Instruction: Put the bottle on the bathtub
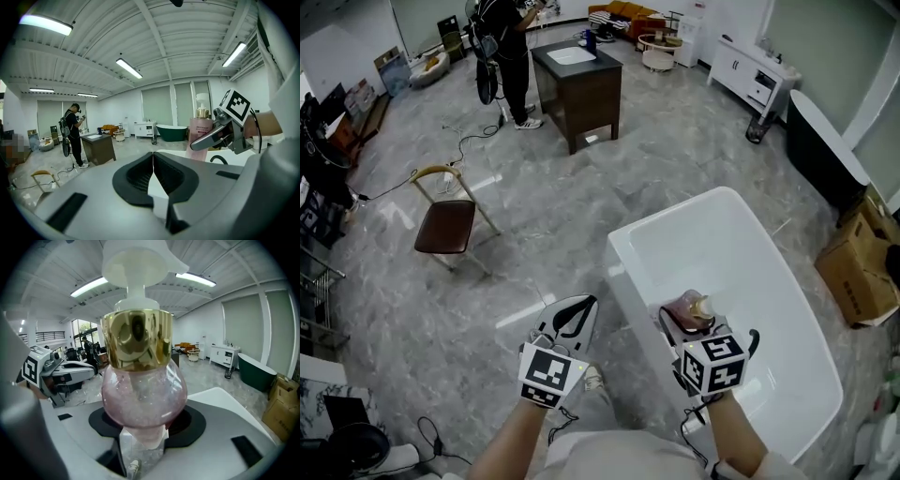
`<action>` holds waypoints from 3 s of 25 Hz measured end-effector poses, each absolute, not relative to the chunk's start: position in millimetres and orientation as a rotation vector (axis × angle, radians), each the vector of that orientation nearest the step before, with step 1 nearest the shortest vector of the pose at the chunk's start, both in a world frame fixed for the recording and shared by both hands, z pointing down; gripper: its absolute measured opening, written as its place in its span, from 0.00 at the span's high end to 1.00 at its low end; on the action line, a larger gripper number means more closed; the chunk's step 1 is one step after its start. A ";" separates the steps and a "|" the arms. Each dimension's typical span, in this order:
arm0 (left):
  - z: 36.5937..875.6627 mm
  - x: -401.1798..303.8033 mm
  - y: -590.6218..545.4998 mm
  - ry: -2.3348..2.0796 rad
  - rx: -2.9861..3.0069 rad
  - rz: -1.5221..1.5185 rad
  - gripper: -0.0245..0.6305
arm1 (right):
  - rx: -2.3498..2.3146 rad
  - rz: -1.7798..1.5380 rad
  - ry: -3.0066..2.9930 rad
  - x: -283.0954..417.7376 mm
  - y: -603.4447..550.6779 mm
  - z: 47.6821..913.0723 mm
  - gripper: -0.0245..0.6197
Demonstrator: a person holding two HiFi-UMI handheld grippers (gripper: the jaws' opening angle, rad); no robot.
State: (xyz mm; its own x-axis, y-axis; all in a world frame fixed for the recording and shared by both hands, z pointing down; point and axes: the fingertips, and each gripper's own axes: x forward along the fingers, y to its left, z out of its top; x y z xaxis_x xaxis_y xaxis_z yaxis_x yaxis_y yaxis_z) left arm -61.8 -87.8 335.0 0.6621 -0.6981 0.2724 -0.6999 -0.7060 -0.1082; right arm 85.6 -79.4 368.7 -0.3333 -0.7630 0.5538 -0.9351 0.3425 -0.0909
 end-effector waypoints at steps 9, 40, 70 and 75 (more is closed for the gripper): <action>378.5 -72.3 -178.4 -1.081 2.862 0.540 0.93 | 1.553 0.615 -2.120 68.1 -177.2 413.2 0.58; 565.8 -44.0 -301.6 -1.071 2.592 0.776 0.93 | 1.476 0.663 -2.054 100.4 -317.4 598.8 0.58; 698.5 -36.0 -304.7 -1.020 2.421 0.770 0.93 | 1.479 0.654 -2.003 111.6 -326.3 753.0 0.57; 696.3 -33.1 -297.5 -1.018 2.425 0.770 0.93 | 1.477 0.604 -2.018 110.1 -323.6 754.3 0.57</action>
State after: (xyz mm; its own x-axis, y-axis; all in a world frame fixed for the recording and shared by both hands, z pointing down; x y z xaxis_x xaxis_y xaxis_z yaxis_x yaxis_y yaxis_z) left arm -33.1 -297.5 696.3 0.5833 -0.5220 0.6223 -0.7411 -0.6556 0.1447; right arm 110.1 -323.6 754.3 -0.2351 -0.7032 0.6710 -0.9562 0.2911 -0.0300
